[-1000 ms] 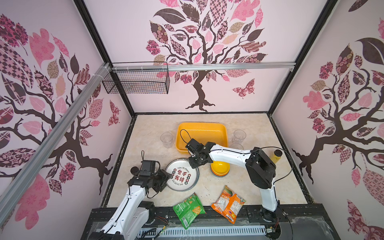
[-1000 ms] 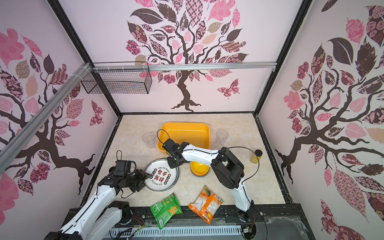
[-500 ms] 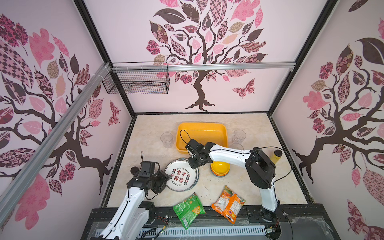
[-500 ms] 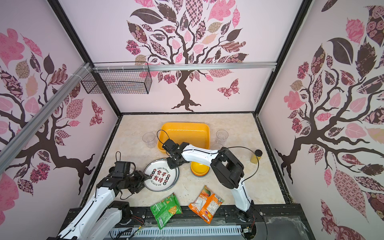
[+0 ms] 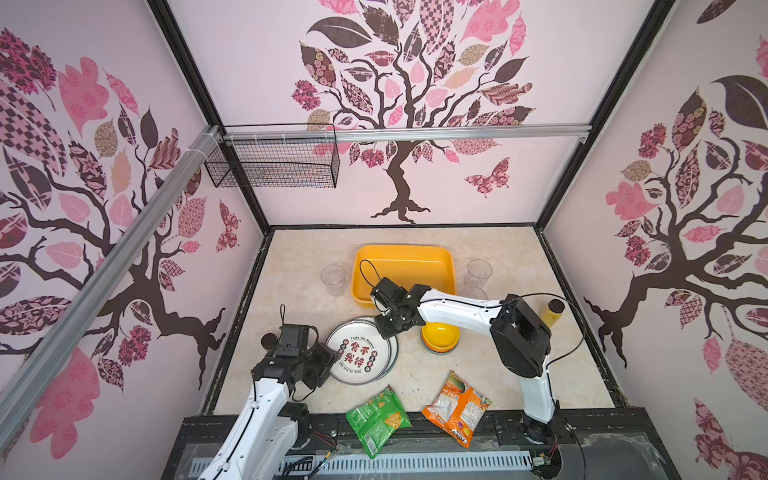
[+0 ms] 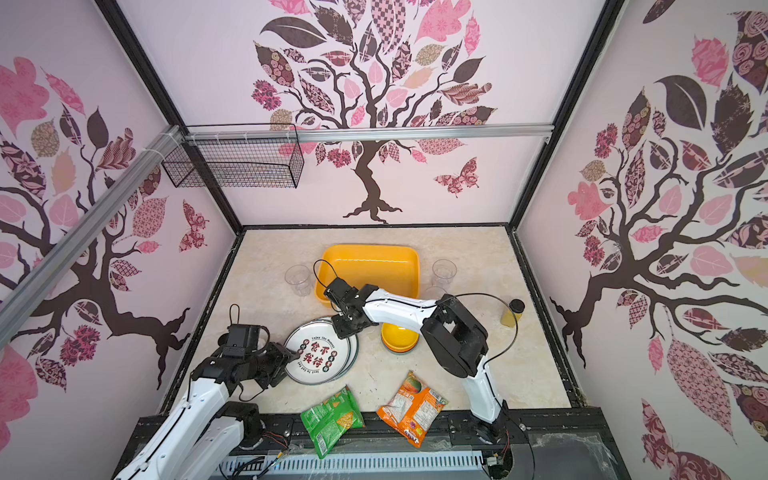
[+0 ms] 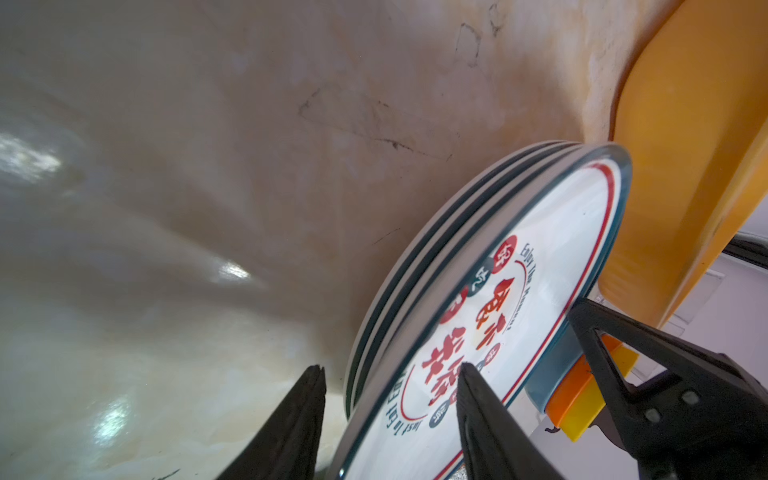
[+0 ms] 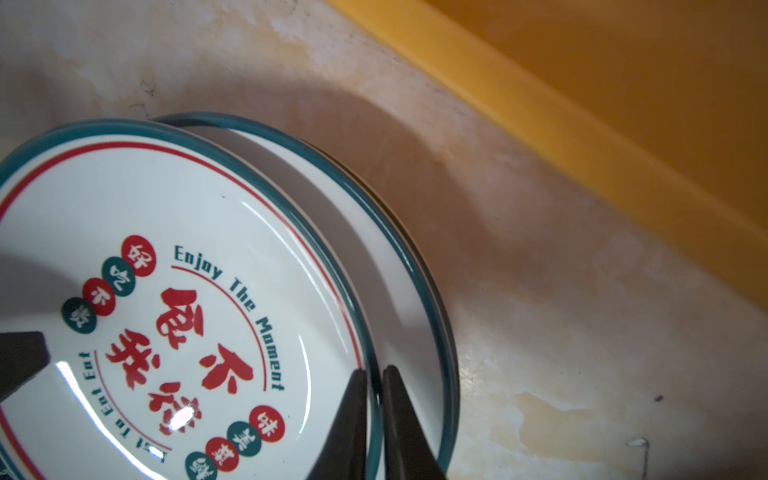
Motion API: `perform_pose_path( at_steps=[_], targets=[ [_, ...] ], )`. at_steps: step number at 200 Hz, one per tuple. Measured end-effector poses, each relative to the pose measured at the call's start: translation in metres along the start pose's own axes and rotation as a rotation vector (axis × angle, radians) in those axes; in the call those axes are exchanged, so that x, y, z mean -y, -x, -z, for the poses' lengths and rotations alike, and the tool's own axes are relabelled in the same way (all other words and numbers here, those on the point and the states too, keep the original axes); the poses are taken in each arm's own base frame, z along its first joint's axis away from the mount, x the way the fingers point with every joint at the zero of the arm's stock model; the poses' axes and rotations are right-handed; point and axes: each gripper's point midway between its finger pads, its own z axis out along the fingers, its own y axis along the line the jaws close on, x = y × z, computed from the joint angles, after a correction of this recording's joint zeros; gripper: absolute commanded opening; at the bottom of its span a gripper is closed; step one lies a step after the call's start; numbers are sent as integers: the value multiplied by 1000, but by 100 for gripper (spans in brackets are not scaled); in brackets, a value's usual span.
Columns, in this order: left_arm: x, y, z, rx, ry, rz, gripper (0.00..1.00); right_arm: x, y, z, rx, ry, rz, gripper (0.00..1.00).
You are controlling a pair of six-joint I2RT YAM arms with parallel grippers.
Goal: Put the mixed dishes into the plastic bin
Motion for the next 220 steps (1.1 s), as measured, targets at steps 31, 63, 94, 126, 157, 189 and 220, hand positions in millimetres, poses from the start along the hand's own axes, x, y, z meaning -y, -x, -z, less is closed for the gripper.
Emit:
perform_pose_path(
  at_steps=[31,63,94,126,157,189,220],
  targets=[
    [-2,-1,0,-2,5,3,48,-4,1,0,1,24,4,13],
    [-4,-2,1,-4,16,6,43,-7,1,0,-2,38,6,14],
    [-5,-2,2,-1,17,5,39,-12,0,-1,-7,61,11,14],
    [-4,-2,3,2,12,2,35,-15,-5,-8,-29,73,15,14],
    [-5,-3,4,3,11,-1,32,-17,-7,-9,-33,81,17,15],
    [-5,-3,4,2,14,-1,29,-18,-7,-8,-35,87,18,15],
    [-6,-3,4,2,19,-3,20,-19,-7,-8,-36,90,18,15]
  ],
)
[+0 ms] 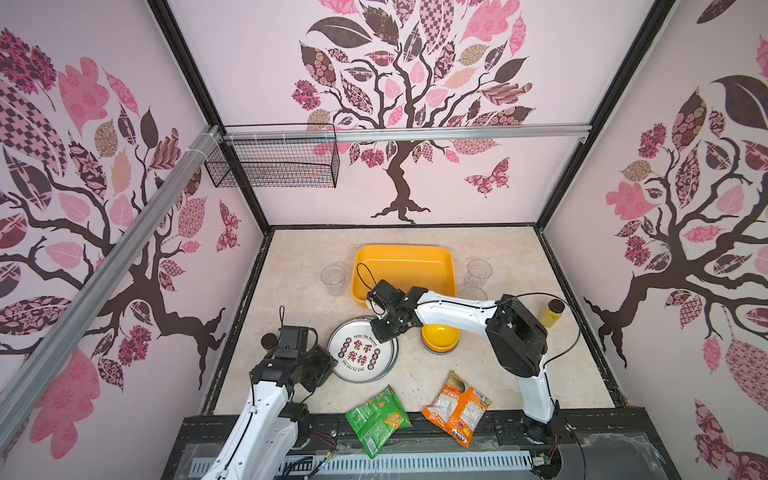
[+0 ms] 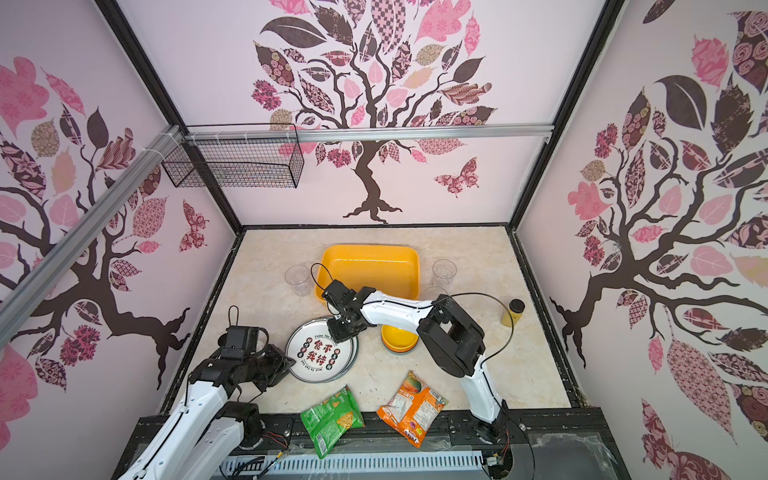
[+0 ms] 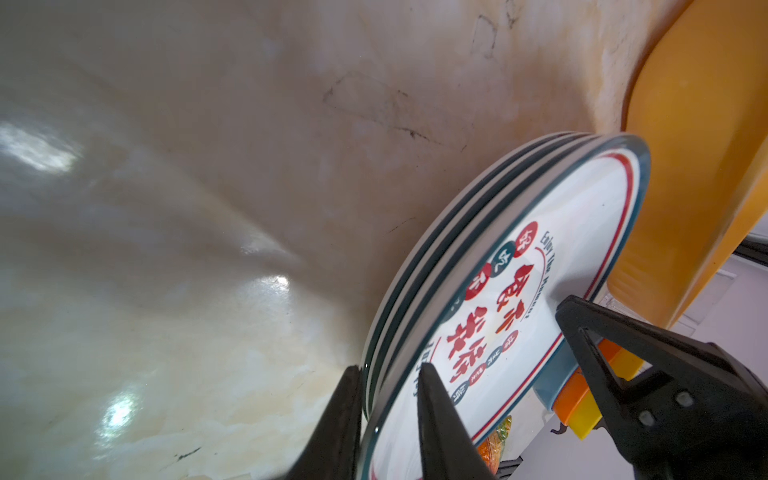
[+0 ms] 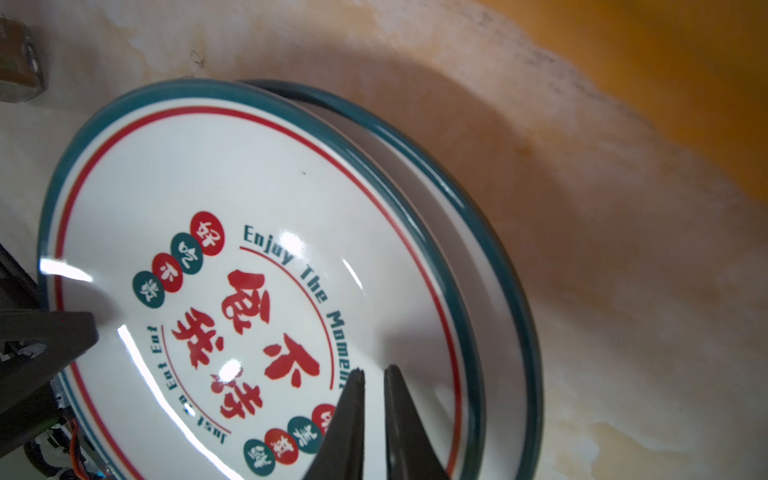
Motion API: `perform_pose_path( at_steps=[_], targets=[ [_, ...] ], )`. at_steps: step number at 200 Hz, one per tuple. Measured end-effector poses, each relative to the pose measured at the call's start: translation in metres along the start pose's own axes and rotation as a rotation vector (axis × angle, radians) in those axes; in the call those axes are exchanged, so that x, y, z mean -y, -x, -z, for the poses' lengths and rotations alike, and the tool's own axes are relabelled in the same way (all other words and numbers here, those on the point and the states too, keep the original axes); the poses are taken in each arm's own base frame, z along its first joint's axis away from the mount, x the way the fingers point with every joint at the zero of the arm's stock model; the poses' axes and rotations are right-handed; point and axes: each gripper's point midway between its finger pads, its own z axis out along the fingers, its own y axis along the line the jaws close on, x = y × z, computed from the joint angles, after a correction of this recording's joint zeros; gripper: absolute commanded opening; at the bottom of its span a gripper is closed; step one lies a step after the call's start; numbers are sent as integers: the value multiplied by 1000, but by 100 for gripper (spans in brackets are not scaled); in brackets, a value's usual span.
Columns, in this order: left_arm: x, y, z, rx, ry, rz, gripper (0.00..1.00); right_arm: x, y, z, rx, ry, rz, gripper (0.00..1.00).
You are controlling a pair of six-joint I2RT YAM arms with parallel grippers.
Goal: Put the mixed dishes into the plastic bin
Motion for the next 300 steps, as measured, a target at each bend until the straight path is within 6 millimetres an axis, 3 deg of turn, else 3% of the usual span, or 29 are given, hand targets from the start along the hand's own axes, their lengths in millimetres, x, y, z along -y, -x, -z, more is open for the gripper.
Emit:
perform_pose_path(
  at_steps=[86,186,239,300],
  targets=[
    [4,-2,3,-9,-14,-33,4,1,0,0,2,-4,-1,23],
    [3,-3,6,-3,-15,-30,0,5,5,2,27,-33,5,34],
    [1,-5,7,-9,-7,-28,0,6,16,17,82,-63,11,44],
    [-1,-9,9,-18,-5,-25,0,13,24,22,111,-97,5,46]
  ],
)
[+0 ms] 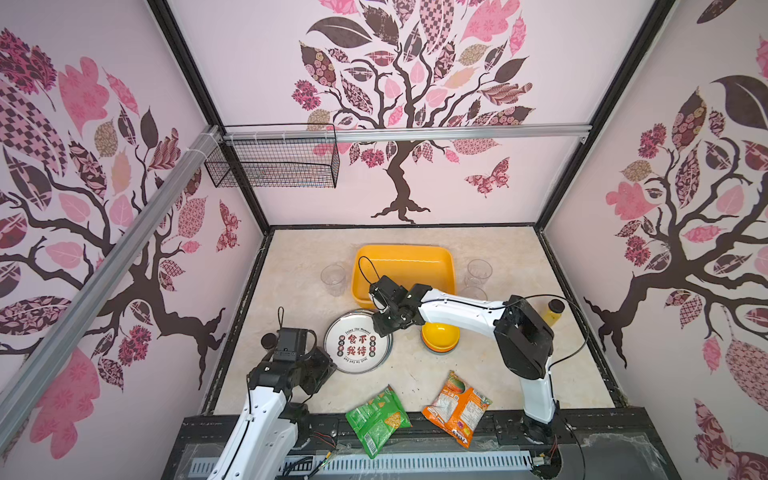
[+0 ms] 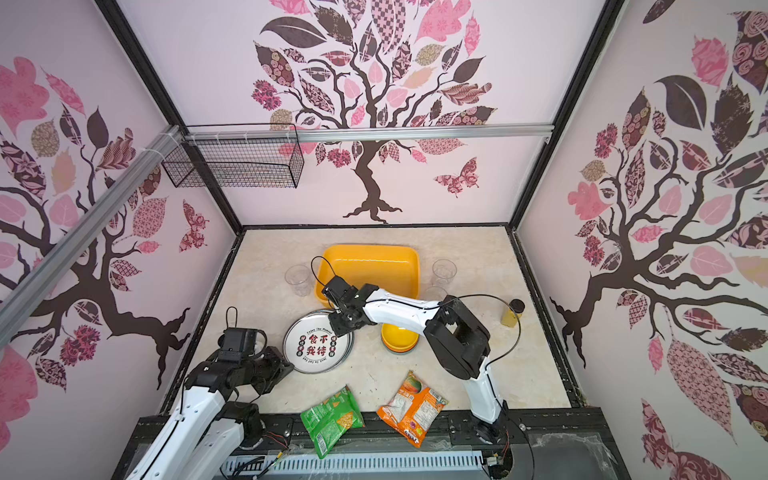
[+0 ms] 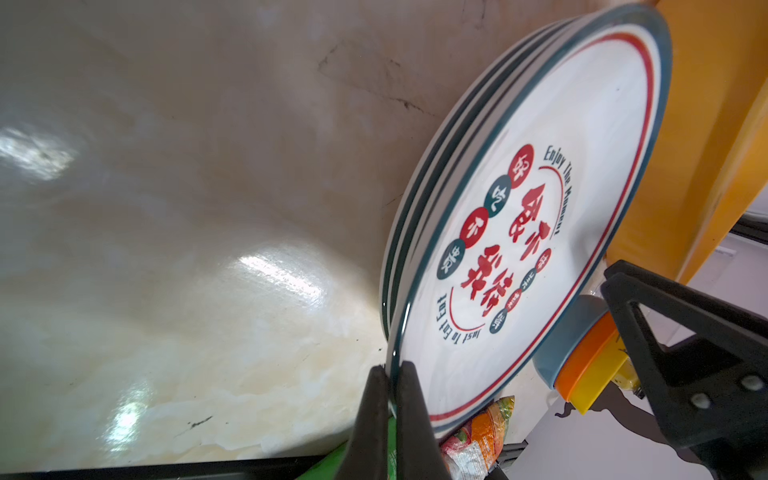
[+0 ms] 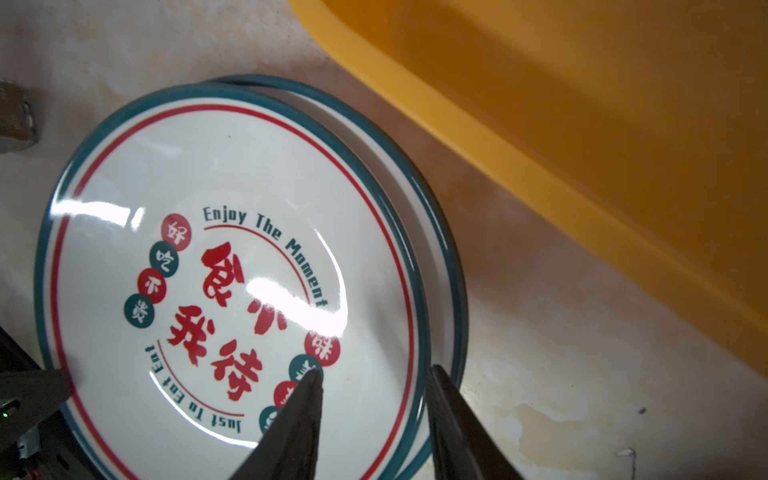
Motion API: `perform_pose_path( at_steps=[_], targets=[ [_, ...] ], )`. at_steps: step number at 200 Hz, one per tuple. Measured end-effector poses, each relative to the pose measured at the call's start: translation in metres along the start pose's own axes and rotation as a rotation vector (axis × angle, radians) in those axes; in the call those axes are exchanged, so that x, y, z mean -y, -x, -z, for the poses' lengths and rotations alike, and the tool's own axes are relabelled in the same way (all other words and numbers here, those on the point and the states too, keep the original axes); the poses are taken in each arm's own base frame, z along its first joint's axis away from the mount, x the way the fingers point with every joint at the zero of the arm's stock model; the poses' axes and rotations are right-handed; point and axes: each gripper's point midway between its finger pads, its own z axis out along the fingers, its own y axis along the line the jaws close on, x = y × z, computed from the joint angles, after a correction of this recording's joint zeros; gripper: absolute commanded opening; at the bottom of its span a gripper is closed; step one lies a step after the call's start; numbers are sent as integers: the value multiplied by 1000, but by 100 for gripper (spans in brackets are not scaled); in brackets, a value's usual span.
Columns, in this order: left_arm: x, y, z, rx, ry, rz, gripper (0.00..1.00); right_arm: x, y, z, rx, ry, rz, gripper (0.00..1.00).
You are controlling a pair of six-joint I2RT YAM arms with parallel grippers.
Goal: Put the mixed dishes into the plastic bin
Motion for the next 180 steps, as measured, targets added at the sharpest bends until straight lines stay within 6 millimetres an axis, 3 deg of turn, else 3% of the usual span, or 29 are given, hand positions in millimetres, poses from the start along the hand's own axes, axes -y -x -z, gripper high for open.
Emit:
perform_pose_path(
  at_steps=[84,180],
  targets=[
    [-1,-2,1,-7,-1,1,0,-5,26,7,54,11,4,49],
    [-1,-4,4,-11,4,4,0,3,17,-12,9,-11,5,54]
  ],
)
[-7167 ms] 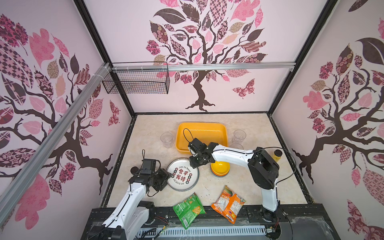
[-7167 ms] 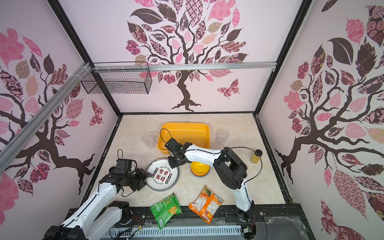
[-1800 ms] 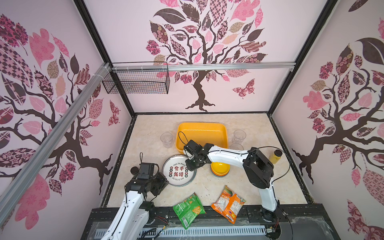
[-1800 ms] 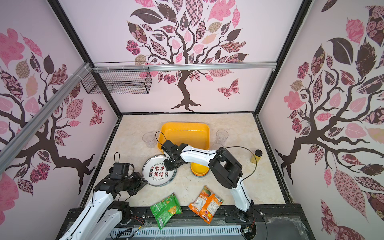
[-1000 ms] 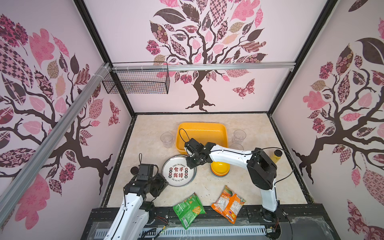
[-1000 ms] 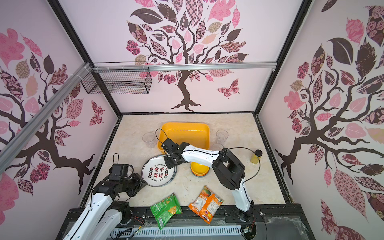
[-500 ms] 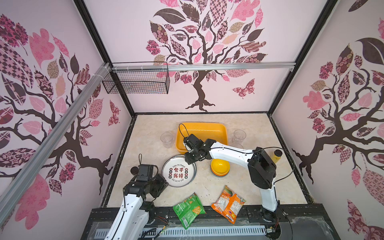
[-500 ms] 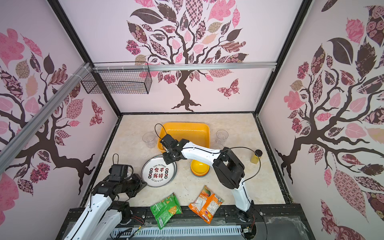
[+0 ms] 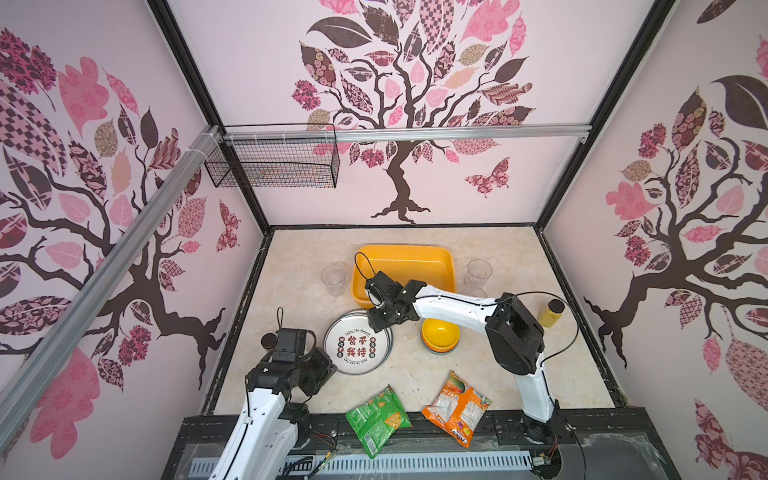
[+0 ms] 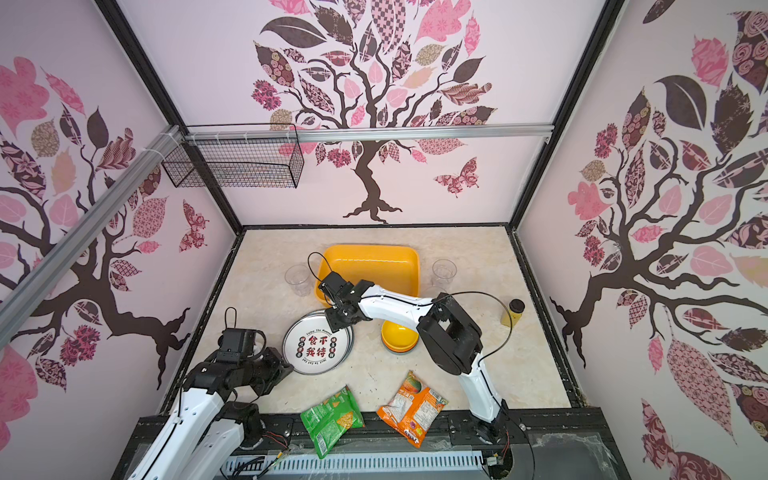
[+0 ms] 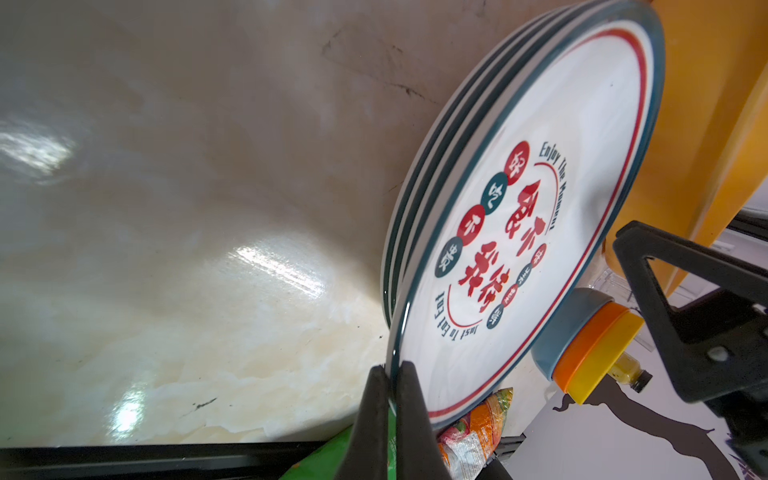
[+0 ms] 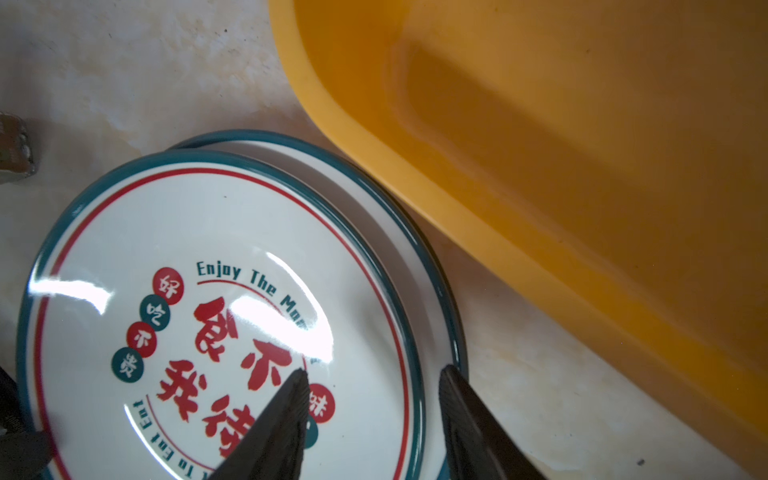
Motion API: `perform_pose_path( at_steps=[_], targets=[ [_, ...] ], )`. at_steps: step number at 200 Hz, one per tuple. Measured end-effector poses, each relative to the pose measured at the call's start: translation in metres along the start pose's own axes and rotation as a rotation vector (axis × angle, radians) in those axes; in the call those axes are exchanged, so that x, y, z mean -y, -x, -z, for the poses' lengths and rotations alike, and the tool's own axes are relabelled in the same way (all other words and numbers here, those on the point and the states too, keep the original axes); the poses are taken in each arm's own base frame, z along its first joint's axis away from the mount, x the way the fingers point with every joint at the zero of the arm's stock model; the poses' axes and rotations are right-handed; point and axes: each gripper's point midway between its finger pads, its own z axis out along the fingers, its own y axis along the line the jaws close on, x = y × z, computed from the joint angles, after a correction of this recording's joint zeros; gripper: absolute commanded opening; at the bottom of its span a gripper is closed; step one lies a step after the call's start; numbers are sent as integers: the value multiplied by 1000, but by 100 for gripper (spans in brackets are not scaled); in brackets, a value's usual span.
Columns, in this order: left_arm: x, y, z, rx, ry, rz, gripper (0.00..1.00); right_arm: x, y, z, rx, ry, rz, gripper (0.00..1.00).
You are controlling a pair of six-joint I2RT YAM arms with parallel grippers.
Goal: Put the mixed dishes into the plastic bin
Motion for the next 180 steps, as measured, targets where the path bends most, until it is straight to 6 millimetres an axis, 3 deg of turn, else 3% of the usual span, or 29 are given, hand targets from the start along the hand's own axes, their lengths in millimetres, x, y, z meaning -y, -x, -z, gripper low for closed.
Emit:
perform_pose_path(
  at_steps=[123,180],
  targets=[
    [-1,-1,1,-1,3,4,0,-2,-9,-13,-42,27,-1,40],
    [-2,0,1,4,6,12,31,-3,-10,-13,-51,45,-4,34]
  ],
)
